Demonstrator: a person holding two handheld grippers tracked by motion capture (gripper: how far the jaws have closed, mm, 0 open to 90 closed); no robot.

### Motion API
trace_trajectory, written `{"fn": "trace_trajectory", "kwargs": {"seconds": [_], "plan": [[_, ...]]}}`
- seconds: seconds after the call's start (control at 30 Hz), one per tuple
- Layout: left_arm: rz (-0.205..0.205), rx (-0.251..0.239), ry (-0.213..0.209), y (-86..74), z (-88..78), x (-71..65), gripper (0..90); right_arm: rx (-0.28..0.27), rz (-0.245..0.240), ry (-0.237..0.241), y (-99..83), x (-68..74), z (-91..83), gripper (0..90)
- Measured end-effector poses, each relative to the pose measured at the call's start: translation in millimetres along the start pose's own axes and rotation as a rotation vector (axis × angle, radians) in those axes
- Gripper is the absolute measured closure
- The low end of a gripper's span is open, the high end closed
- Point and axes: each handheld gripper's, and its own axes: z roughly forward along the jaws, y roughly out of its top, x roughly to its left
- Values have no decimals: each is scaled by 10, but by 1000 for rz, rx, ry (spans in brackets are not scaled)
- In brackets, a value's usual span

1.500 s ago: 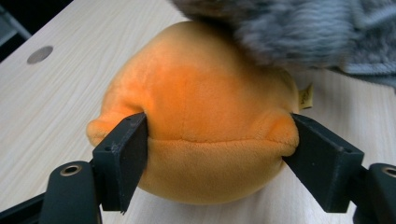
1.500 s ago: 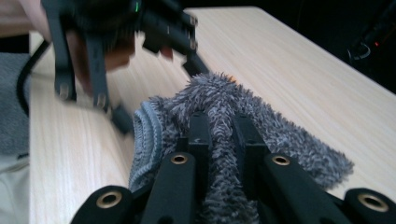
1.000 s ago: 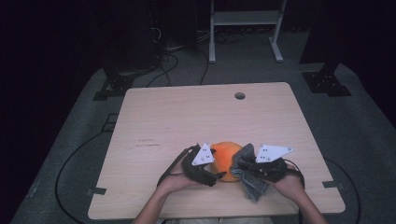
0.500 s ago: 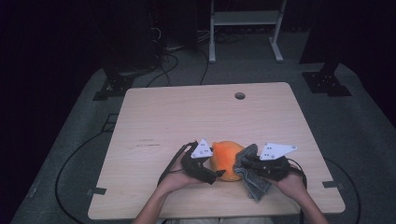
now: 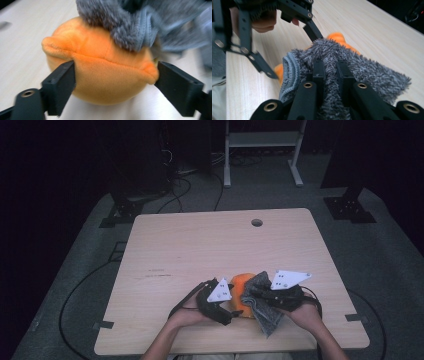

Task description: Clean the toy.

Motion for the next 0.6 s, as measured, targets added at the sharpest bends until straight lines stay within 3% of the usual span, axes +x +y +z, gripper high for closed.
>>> {"fn": "trace_trajectory", "kwargs": {"seconds": [0.03, 0.1, 0.17, 0.33, 0.47, 0.53, 0.6], "plan": [[-47, -11, 6, 26, -19, 29, 159, -8, 10, 9, -21, 20, 6, 796], [-35, 3, 27, 26, -1, 16, 163, -10, 8, 22, -10, 61, 24, 795], [-2, 43, 75, 13, 48, -26, 166, -6, -10, 19, 6, 77, 45, 795], [22, 50, 83, -3, 40, -40, 197, -11, 19, 9, -46, -21, -12, 796], [19, 42, 72, -24, 35, -26, 199, -1, 86, -30, -214, -193, -103, 795], [-9, 20, 68, -16, 28, 0, 173, 6, 137, -40, -329, -281, -139, 795], [-92, 3, 66, -1, 23, 62, 163, 5, 144, -41, -346, -281, -142, 795]]}}
